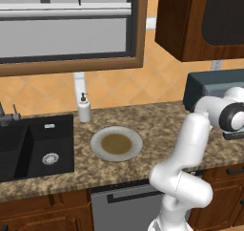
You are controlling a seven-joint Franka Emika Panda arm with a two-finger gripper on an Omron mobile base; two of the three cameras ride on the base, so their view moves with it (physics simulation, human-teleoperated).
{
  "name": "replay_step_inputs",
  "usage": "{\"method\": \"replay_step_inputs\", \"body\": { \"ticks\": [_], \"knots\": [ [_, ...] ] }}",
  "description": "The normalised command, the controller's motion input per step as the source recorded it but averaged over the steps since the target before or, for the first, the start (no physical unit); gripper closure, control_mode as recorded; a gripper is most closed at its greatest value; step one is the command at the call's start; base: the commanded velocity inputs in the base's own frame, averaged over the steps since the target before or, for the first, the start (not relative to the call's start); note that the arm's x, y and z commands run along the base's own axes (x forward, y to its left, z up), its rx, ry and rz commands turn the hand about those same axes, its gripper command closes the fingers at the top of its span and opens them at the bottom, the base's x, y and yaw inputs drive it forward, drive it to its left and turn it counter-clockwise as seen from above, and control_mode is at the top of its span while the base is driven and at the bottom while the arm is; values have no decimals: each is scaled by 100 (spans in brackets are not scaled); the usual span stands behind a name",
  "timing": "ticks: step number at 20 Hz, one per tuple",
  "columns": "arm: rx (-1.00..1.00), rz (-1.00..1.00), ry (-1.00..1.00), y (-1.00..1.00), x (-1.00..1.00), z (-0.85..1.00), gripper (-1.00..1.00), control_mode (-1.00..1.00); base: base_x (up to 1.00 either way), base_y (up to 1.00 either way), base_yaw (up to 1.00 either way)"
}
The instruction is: Pick up the kebab skewer and baguette bread, and place them inside the toaster oven. Close the toaster oven door and start by setting the timer.
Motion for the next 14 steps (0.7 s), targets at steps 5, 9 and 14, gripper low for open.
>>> {"method": "replay_step_inputs", "body": {
  "ticks": [5, 9, 14],
  "knots": [
    [0, 0, 0, 0, 17, -9, -100, -100, 0, 0, 0],
    [0, 0, 0, 0, 25, 0, -100, -100, 0, 0, 0],
    [0, 0, 0, 0, 33, 0, -100, -100, 0, 0, 0]
  ]
}}
